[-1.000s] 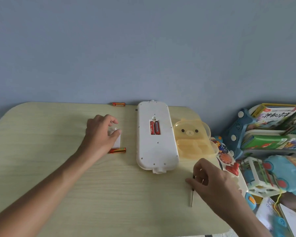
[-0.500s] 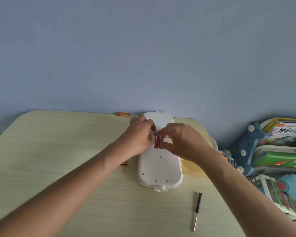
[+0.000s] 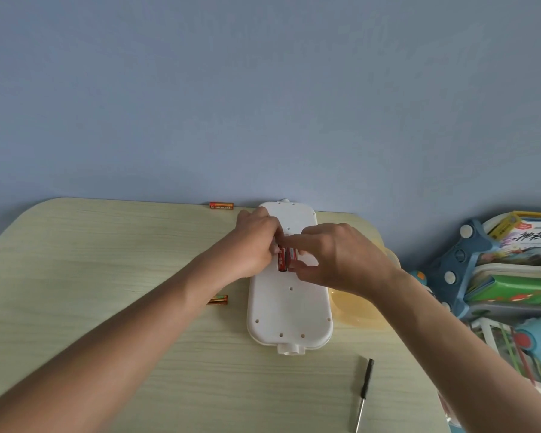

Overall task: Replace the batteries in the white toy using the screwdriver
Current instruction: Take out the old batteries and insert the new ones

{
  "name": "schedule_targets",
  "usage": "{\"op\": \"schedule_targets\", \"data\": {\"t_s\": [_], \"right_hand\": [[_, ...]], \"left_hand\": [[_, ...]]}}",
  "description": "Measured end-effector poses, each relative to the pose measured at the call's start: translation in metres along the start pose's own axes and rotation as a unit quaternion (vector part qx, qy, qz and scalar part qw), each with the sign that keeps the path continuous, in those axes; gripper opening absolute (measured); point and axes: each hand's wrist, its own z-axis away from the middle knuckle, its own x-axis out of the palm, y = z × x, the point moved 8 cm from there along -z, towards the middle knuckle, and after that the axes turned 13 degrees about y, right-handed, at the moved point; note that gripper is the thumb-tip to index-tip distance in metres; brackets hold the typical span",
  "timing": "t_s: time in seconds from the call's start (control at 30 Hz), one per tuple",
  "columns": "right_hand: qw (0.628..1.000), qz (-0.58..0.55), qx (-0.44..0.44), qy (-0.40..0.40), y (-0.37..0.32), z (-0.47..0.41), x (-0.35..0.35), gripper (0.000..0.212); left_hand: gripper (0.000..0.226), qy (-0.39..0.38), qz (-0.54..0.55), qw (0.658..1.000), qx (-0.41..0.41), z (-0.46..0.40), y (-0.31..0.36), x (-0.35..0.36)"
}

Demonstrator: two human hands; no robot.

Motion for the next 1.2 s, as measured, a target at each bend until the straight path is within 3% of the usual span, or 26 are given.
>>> {"op": "schedule_targets", "data": {"t_s": [0.23,0.4,0.53,0.6,0.8,0.97,1.2], "right_hand": [[0.997,-0.069,0.023,0.002,0.006,0.001,-0.003,0.042],[0.991,-0.115,0.065,-0.008,0.013,0.002,-0.002,0.03],[0.982,-0.152,0.106,-0.028,0.017,0.003,0.001,0.033],[0.977,-0.168,0.126,-0.027,0.022,0.003,0.005,0.024],[0.943,-0.242,0.219,0.065,0.038,0.011,0.004,0.012],[0.87,-0.306,0.34,0.184,0.063,0.04,-0.035,0.006],[0.901,-0.171,0.375,0.135,0.073,0.107,-0.053,0.018]], "left_hand": [[0.019,-0.019,0.042,0.999,-0.026,-0.001,0.0,-0.001],[0.027,-0.025,0.121,0.992,-0.026,0.002,-0.006,0.001],[0.012,-0.02,0.188,0.981,-0.047,0.004,-0.006,-0.002],[0.008,0.004,0.205,0.977,-0.055,0.005,-0.005,-0.004],[0.015,0.042,0.239,0.967,-0.076,0.008,-0.006,0.0],[0.011,0.094,0.264,0.958,-0.053,0.011,0.019,-0.018],[0.008,0.001,0.242,0.97,0.022,0.03,0.082,0.018]]}}
